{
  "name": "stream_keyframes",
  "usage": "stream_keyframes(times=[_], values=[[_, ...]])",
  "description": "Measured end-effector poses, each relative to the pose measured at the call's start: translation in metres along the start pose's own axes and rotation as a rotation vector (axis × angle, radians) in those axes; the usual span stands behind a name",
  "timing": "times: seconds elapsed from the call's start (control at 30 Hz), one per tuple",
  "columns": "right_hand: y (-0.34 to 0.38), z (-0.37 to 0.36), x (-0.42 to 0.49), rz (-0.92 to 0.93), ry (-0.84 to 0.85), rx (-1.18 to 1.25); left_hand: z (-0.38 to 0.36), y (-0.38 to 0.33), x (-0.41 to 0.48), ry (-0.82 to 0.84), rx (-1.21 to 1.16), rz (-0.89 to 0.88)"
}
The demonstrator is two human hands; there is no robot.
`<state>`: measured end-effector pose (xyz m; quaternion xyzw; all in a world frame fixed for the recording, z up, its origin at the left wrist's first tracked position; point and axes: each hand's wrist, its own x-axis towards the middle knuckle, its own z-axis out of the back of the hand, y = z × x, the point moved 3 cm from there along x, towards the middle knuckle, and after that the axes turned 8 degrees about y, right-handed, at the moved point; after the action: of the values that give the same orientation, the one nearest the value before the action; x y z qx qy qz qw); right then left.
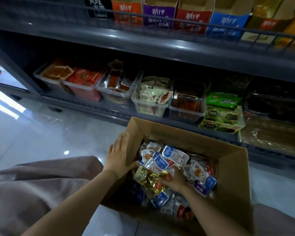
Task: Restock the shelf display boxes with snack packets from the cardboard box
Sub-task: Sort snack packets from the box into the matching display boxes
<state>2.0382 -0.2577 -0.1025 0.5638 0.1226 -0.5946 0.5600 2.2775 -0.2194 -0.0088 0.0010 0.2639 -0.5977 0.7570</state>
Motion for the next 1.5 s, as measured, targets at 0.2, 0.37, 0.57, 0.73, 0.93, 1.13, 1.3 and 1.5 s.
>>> stream_keyframes(times=[0.2, 0.37, 0.57, 0.73, 0.93, 1.13, 1.3, 1.5], values=[[-0.010, -0.020, 0.021, -0.123, -0.074, -0.023, 0.007, 0.008, 0.011, 0.024, -0.128, 0.029], [-0.006, -0.038, 0.033, -0.192, -0.189, -0.106, 0.007, 0.012, 0.016, 0.021, -0.169, 0.031], [-0.001, -0.050, 0.040, -0.050, -0.181, -0.113, 0.007, 0.010, 0.021, 0.028, -0.092, 0.033], [0.031, -0.055, 0.043, 0.226, -0.046, 0.023, 0.005, 0.014, 0.025, 0.046, -0.209, 0.069], [0.029, -0.017, 0.079, 0.032, -0.302, -0.193, 0.003, 0.013, 0.024, 0.021, -0.170, 0.051], [0.001, -0.028, 0.079, -0.056, -0.215, -0.014, 0.003, 0.014, 0.025, -0.003, -0.156, 0.030], [0.001, -0.011, 0.061, 0.023, -0.232, 0.241, 0.002, 0.014, 0.023, -0.025, -0.115, 0.012], [0.036, 0.077, -0.005, 0.229, -0.126, 0.209, 0.029, -0.035, 0.023, -0.165, -0.061, -0.174]])
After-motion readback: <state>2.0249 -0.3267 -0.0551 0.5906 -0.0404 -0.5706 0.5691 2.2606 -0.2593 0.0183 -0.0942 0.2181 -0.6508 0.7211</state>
